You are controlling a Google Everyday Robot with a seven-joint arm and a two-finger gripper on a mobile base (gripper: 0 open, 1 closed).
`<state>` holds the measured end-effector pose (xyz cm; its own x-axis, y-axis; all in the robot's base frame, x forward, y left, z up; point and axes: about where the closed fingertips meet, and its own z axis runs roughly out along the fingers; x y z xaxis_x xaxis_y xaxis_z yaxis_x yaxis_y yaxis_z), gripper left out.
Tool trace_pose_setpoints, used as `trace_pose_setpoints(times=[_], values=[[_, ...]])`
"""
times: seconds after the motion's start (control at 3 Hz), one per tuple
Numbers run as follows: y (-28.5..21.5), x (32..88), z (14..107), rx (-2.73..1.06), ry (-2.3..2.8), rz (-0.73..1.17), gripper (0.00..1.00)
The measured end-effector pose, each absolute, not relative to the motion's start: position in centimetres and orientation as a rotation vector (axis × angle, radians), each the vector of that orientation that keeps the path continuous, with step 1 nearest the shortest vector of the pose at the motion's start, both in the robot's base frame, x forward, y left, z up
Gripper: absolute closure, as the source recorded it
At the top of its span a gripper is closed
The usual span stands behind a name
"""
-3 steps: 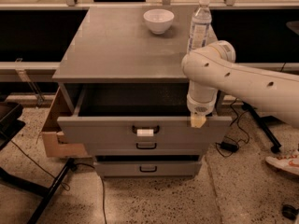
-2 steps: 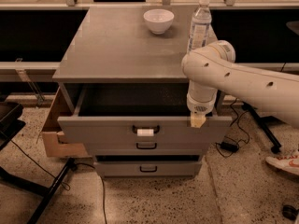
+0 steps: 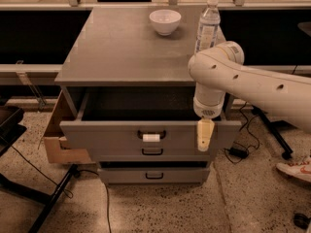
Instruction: Open top drawer
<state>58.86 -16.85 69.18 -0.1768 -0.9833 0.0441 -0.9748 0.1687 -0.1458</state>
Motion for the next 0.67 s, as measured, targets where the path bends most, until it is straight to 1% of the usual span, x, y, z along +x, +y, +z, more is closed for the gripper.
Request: trace_pose_setpoints(times=[0.33,0.67], values=[[-17.1,58.3,68.8,-1.973,2.368,-0.205,0.00],[-18.5,52.9,67.4,-1.926,2.462,-0.132,0.03]])
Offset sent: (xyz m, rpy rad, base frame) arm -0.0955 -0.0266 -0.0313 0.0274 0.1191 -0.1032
